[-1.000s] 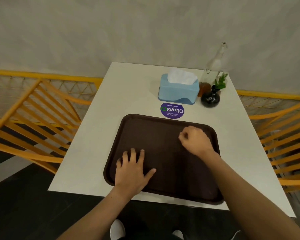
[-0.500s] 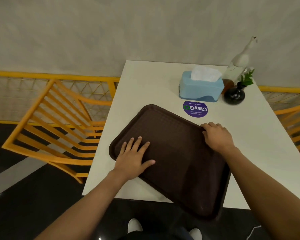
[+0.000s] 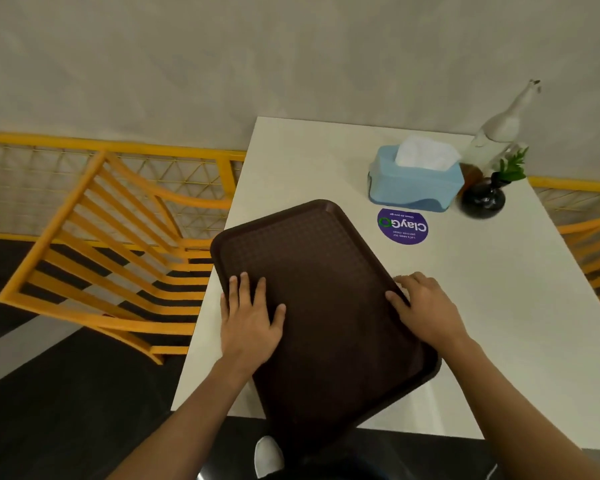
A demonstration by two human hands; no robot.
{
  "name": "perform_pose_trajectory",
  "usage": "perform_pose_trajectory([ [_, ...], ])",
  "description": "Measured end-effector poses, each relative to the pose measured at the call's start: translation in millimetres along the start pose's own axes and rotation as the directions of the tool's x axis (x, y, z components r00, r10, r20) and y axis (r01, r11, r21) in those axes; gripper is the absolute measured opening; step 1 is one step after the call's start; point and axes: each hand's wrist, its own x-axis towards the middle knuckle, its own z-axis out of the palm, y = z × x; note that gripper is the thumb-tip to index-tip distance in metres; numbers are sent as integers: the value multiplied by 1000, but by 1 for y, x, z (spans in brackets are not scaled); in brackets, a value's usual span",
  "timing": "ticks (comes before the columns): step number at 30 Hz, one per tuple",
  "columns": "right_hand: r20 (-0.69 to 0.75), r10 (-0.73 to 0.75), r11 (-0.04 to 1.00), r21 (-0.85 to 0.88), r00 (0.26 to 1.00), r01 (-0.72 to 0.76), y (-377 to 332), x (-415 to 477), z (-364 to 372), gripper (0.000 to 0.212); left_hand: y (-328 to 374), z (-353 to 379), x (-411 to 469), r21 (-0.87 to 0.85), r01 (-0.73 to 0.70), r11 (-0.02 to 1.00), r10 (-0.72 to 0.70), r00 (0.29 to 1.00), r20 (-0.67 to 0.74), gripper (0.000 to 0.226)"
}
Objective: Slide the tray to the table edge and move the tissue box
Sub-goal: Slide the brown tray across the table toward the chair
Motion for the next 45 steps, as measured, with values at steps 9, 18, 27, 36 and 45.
perform_pose_trajectory([
  [9, 98, -197, 977, -67, 976, 204, 5, 31, 11, 75, -8, 1, 20, 89, -50, 995, 52, 999, -17, 75],
  [18, 65, -45, 999, 17, 997, 44, -22, 17, 27, 72, -28, -14, 71, 122, -195, 973, 193, 981, 28, 75],
  [27, -39, 134, 991, 31, 990, -132, -71, 3, 48, 76, -59, -34, 106, 116, -173, 978, 180, 982, -55, 74],
  [36, -4, 192, 979, 69, 981, -191, -88, -4, 54, 82, -83, -24, 61, -47, -87, 995, 86, 996, -15, 84],
  [45, 17, 198, 980, 30, 980, -198, -80, 13, 50, 87, -76, -24, 74, -87, -93, 992, 94, 996, 3, 82],
])
